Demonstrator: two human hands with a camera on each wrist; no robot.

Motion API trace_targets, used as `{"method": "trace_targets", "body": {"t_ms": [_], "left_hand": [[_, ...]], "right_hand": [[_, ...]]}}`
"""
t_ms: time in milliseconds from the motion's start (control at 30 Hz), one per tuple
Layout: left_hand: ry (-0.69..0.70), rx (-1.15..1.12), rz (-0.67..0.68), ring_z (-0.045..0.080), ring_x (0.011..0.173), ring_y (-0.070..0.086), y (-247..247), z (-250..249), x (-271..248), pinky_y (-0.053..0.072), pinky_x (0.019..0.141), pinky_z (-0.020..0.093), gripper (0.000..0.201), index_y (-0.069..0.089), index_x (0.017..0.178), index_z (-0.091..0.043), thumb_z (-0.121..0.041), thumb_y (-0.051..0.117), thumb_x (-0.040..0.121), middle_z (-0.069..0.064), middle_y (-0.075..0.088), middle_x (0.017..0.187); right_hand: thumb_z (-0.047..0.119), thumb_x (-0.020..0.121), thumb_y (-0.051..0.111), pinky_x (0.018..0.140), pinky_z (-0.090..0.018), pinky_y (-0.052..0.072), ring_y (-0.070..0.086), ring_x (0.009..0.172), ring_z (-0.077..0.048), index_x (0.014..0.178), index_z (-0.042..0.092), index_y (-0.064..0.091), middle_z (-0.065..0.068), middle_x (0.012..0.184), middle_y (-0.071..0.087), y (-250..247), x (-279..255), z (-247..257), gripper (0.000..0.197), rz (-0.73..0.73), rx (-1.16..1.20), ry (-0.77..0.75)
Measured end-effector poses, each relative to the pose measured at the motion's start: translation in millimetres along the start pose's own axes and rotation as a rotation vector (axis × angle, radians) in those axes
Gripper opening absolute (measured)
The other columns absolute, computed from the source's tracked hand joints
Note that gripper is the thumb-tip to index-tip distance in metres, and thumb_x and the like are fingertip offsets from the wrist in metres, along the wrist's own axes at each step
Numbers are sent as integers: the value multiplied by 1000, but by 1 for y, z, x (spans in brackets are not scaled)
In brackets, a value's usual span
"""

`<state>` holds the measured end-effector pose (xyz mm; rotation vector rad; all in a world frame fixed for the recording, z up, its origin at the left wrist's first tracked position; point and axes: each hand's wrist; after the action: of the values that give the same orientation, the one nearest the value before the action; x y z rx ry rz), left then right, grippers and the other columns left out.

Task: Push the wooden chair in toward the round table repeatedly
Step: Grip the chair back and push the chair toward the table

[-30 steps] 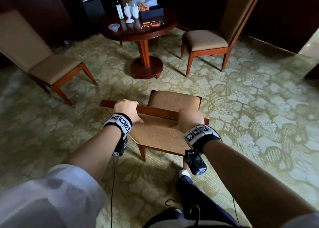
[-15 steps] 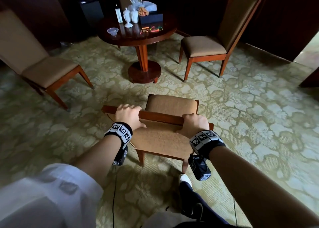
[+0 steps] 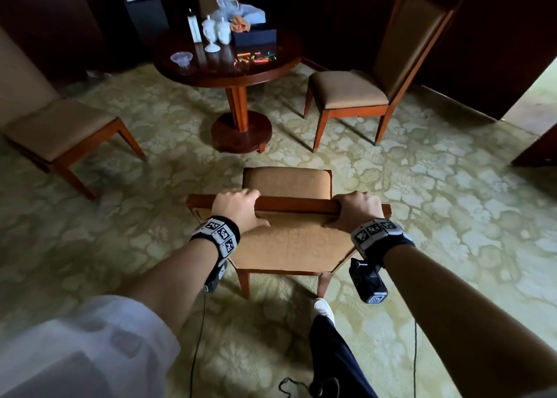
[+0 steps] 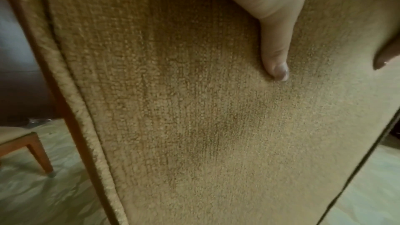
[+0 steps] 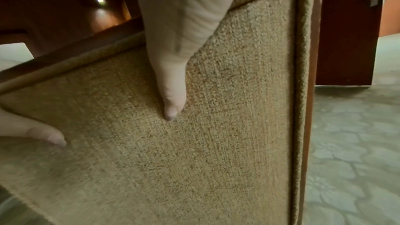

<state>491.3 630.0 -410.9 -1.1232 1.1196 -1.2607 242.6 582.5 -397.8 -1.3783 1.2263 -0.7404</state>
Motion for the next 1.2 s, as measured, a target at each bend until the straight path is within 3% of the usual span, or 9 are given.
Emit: {"method": "trace_targets", "body": {"t_ms": [300, 533, 733, 833, 1000, 1100, 1200], "left_hand": [[3, 16, 11, 21, 94, 64, -10, -68, 49, 40, 66, 28, 63, 58, 107, -20, -72, 61, 72, -1, 68, 99], [-74, 55, 52, 18, 87, 65, -14, -80, 54, 37, 58, 26, 67, 59, 101, -20, -78, 59, 68, -3, 68, 93], [-187, 101, 125, 18, 83, 66, -17, -91, 52, 47, 60, 26, 81, 60, 112, -24, -87, 55, 61, -4, 69, 92], [-242, 104, 166, 20, 85, 66, -22, -99, 52, 44, 61, 26, 77, 62, 109, -26, -84, 59, 60, -3, 68, 89], [-336, 108, 203, 22, 88, 66, -24, -109, 50, 46, 66, 28, 78, 62, 113, -25, -82, 63, 59, -1, 69, 91], [-370, 114, 234, 23, 90, 66, -24, -114, 53, 45, 66, 28, 83, 60, 121, -24, -81, 64, 60, -1, 70, 95], [-369, 142, 257, 22, 86, 67, -26, -114, 56, 41, 61, 26, 81, 62, 116, -26, -84, 62, 59, -2, 69, 88]], "right_hand": [[75, 71, 60, 73, -28, 52, 61, 85, -15, 105, 33, 64, 7, 88, 65, -3, 57, -77, 54, 29, -48, 17], [75, 75, 57, 74, -28, 52, 62, 82, -16, 103, 29, 65, 5, 85, 65, 0, 63, -91, 55, 22, -62, -84], [71, 76, 60, 69, -29, 46, 53, 76, -19, 103, 23, 62, 1, 88, 63, 0, 58, -97, 55, 39, -40, -173], [71, 77, 60, 75, -31, 49, 58, 84, -21, 106, 21, 61, 0, 87, 59, 3, 56, -99, 58, 53, -16, -196], [68, 79, 60, 79, -32, 48, 61, 96, -24, 111, 16, 59, -4, 101, 64, 9, 51, -102, 61, -2, -5, -266], [69, 79, 60, 70, -30, 45, 59, 85, -22, 107, 15, 59, -2, 84, 59, 10, 50, -105, 61, -29, -17, -282], [71, 79, 56, 65, -29, 45, 50, 73, -20, 102, 13, 58, -1, 69, 43, 7, 49, -105, 62, -25, -58, -283]]}}
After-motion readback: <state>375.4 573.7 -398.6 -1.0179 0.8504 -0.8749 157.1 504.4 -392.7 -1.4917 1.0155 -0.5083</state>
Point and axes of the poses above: each hand's wrist, its own x-axis towards the middle knuckle, its own y-axis out of the palm, z = x × y
